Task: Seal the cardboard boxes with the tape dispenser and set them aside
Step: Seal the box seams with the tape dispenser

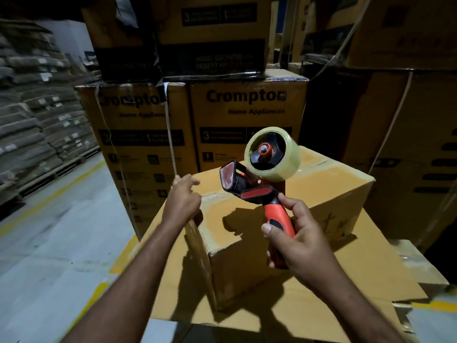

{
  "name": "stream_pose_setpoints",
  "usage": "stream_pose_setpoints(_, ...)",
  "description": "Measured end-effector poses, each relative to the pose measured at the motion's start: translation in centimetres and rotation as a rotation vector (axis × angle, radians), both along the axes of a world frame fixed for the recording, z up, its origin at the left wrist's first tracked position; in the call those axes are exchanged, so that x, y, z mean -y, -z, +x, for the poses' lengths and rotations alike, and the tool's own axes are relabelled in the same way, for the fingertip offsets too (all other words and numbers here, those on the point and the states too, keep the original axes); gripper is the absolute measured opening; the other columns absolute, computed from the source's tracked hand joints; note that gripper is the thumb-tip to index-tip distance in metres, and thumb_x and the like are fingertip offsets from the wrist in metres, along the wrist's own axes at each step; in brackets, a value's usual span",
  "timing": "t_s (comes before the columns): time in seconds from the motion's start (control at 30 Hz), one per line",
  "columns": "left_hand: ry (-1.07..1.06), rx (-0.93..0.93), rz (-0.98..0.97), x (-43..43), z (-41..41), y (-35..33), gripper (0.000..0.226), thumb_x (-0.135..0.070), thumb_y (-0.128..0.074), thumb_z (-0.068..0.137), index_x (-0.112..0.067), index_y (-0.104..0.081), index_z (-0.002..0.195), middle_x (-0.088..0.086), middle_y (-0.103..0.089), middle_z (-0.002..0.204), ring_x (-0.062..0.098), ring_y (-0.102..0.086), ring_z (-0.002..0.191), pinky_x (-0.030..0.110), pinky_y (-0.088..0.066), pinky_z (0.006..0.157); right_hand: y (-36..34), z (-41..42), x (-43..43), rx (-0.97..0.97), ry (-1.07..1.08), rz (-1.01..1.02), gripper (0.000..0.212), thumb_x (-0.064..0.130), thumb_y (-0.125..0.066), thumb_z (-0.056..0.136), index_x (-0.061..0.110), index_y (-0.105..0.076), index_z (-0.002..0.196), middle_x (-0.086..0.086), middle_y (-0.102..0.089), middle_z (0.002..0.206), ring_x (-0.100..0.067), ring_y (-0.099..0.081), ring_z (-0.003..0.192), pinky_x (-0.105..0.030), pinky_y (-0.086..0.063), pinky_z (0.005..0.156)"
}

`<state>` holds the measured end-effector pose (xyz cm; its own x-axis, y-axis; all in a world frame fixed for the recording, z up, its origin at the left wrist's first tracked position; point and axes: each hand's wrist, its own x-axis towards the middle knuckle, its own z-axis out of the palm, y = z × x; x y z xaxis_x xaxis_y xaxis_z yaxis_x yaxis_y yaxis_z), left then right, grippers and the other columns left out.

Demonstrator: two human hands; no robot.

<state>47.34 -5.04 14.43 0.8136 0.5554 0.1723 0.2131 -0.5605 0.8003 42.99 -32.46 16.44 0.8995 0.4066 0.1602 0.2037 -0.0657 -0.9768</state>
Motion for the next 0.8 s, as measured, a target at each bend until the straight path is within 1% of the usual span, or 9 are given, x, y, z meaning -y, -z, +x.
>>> stream_pose_setpoints(0.03, -0.026, 0.093, -0.09, 1.2, -0.6, -0.7, 0.035, -0.008, -0.051, 0.097, -0.018, -0.064, 0.128, 0.013, -0.058, 0.139, 0.03, -0.061, 0.12, 0.05, -0.056, 0.095, 0.2, 0.3, -0.4, 0.037, 0.032, -0.027, 0.058, 0.024, -0.069, 0.092, 0.052, -0.041, 0.134, -0.002, -0.055, 0.112, -0.028, -0.069, 0.071, -0.037, -0.06, 0.057)
stream_pose_setpoints(0.1, 0.051, 0.155, -0.619, 3.8, -2.0, -2.3, 0.028, -0.022, -0.049, 0.104, -0.006, -0.065, 0.121, 0.015, -0.07, 0.113, 0.026, -0.07, 0.093, 0.045, -0.061, 0.08, 0.5, 0.9, -1.0, 0.127, 0.089, -0.101, 0.059, 0.032, -0.07, 0.091, 0.055, -0.038, 0.136, 0.001, -0.058, 0.108, -0.021, -0.067, 0.069, -0.03, -0.056, 0.055)
stream_pose_setpoints(0.17, 0.215, 0.013, -1.179, 5.0, -3.0, -3.2, 0.044, -0.038, -0.047, 0.104, 0.002, -0.061, 0.116, 0.025, -0.072, 0.11, 0.039, -0.071, 0.099, 0.052, -0.061, 0.084, 0.6, 1.4, -1.6, 0.185, 0.117, -0.142, 0.061, 0.037, -0.07, 0.09, 0.058, -0.035, 0.135, 0.003, -0.06, 0.107, -0.019, -0.066, 0.071, -0.029, -0.054, 0.055)
stream_pose_setpoints(0.27, 0.472, -0.106, -1.588, 4.9, -2.4, -2.8, 0.075, -0.058, -0.041, 0.1, 0.01, -0.052, 0.132, 0.036, -0.062, 0.126, 0.053, -0.061, 0.118, 0.065, -0.044, 0.105, 0.3, 1.8, -2.5, 0.208, 0.116, -0.123, 0.06, 0.035, -0.072, 0.089, 0.061, -0.038, 0.132, 0.005, -0.062, 0.103, -0.022, -0.068, 0.07, -0.043, -0.059, 0.057)
stream_pose_setpoints(0.33, 0.509, -0.031, -1.698, 4.4, -1.5, -2.7, 0.079, -0.061, -0.038, 0.1, 0.007, -0.049, 0.139, 0.035, -0.06, 0.131, 0.052, -0.059, 0.121, 0.065, -0.041, 0.108, -0.1, 2.0, -3.0, 0.208, 0.1, -0.116, 0.06, 0.033, -0.072, 0.088, 0.06, -0.041, 0.131, 0.001, -0.063, 0.097, -0.029, -0.067, 0.065, -0.051, -0.058, 0.055)
stream_pose_setpoints(0.43, 0.474, 0.076, -1.736, 3.7, -0.5, -3.6, 0.069, -0.055, -0.044, 0.101, 0.004, -0.054, 0.137, 0.031, -0.062, 0.131, 0.046, -0.064, 0.118, 0.059, -0.054, 0.094, -0.4, 2.2, -3.8, 0.183, 0.072, -0.109, 0.059, 0.037, -0.072, 0.084, 0.057, -0.044, 0.132, 0.0, -0.06, 0.097, -0.034, -0.067, 0.065, -0.055, -0.057, 0.053)
stream_pose_setpoints(0.53, 0.424, 0.093, -1.677, 2.6, 0.4, -3.6, 0.059, -0.046, -0.05, 0.101, 0.004, -0.058, 0.131, 0.029, -0.067, 0.123, 0.042, -0.069, 0.102, 0.051, -0.062, 0.081, -0.7, 2.4, -4.5, 0.159, 0.054, -0.089, 0.061, 0.044, -0.069, 0.077, 0.058, -0.045, 0.131, -0.001, -0.058, 0.104, -0.032, -0.068, 0.067, -0.05, -0.059, 0.055)
stream_pose_setpoints(0.7, 0.502, 0.092, -1.606, 0.8, 0.7, -3.5, 0.039, -0.028, -0.057, 0.093, 0.0, -0.069, 0.118, 0.024, -0.068, 0.116, 0.035, -0.067, 0.097, 0.043, -0.063, 0.072, -1.4, 3.0, -4.9, 0.142, 0.045, -0.058, 0.059, 0.039, -0.071, 0.075, 0.061, -0.048, 0.124, -0.002, -0.055, 0.113, -0.028, -0.068, 0.069, -0.041, -0.06, 0.058)
stream_pose_setpoints(0.8, 0.558, 0.101, -1.584, 0.1, 1.1, -3.2, 0.029, -0.019, -0.061, 0.086, 0.002, -0.076, 0.099, 0.023, -0.068, 0.108, 0.034, -0.067, 0.095, 0.046, -0.062, 0.076, -1.7, 3.3, -4.8, 0.128, 0.048, -0.032, 0.058, 0.035, -0.072, 0.076, 0.059, -0.05, 0.125, -0.006, -0.054, 0.116, -0.024, -0.068, 0.069, -0.038, -0.059, 0.058)
